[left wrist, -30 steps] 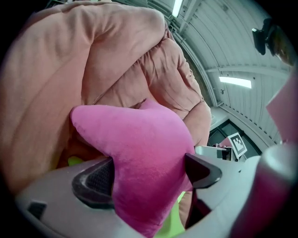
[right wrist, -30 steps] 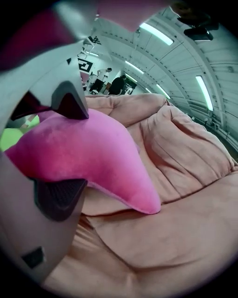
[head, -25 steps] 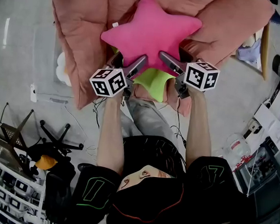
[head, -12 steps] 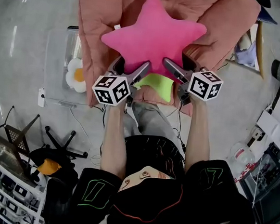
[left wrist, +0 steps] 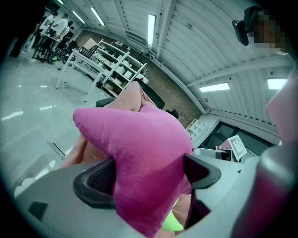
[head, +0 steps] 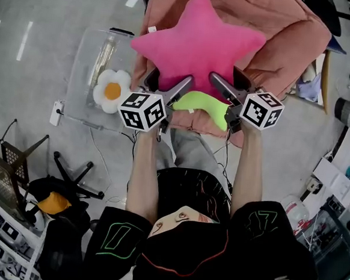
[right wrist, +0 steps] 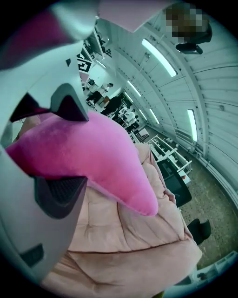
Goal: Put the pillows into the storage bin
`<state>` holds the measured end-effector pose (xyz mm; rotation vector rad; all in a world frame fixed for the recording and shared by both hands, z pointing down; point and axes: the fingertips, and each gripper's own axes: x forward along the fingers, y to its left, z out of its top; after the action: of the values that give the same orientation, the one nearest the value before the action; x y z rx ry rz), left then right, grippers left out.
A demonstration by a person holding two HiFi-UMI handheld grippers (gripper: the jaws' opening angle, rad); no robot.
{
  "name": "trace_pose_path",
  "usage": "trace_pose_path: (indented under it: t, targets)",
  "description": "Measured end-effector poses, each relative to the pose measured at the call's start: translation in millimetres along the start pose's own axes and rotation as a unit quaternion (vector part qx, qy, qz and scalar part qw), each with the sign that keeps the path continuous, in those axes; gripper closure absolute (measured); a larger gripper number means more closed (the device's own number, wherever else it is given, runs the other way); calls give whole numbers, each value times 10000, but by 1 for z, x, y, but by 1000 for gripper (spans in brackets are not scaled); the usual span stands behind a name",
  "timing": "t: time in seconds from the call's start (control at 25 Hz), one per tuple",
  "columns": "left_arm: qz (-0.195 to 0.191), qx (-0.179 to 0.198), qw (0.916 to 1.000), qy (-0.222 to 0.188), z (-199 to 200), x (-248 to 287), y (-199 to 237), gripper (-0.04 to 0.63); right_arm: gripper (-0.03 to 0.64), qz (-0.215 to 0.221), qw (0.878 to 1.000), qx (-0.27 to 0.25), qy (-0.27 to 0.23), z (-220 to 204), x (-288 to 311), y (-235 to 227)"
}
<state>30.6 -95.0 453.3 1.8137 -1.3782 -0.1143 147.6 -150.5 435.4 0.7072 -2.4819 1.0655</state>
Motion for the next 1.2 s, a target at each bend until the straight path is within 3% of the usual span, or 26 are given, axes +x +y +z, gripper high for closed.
trace_pose_path:
  t: [0.24, 0.56, 0.88, 1.2]
  targets:
    - [269, -76, 9992, -274, 24, -65, 40, 143, 243, 310, 9992, -191, 153, -5, 44, 67]
    - [943, -520, 9917, -704, 29, -167, 122, 140, 242, 906, 9918, -482, 763, -42, 129, 160]
    - [1721, -1186, 9715, -1119, 4, -274, 208, 136, 241, 1514, 9725, -696, 1627, -110, 215, 252]
    - [2284, -1867, 9440, -1475, -26, -355, 262, 133, 241, 1907, 9475, -912, 2398, -167, 267, 323]
